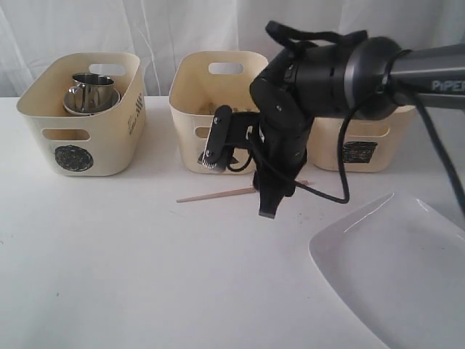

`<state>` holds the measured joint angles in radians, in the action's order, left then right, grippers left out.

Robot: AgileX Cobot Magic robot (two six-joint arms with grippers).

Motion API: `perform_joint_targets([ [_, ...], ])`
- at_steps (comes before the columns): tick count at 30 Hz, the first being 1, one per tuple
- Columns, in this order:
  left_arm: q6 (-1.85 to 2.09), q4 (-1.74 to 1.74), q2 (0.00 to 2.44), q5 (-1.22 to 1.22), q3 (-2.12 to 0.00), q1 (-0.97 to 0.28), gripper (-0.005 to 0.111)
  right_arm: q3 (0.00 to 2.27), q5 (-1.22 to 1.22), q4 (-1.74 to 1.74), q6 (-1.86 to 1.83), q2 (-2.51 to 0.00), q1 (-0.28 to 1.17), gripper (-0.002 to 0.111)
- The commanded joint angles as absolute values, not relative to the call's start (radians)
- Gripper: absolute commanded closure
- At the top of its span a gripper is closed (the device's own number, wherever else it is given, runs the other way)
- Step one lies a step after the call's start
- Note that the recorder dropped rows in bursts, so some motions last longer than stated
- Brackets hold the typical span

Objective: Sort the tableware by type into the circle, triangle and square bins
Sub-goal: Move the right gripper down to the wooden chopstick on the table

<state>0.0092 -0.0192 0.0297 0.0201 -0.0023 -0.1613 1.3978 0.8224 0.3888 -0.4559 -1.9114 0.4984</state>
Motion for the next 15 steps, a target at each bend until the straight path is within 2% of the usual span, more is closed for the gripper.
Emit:
perform_joint_targets([
  [1, 0.000, -0.017, 0.023, 0.020, 0.000, -0.162, 0.078, 1.395, 0.799, 0.393, -0.566, -1.968, 0.488, 0.056],
  [15, 0.000, -0.017, 0.023, 0.020, 0.000, -0.162, 0.078, 1.395, 0.718, 0.425, -0.577, -2.002, 0.486, 0.056],
])
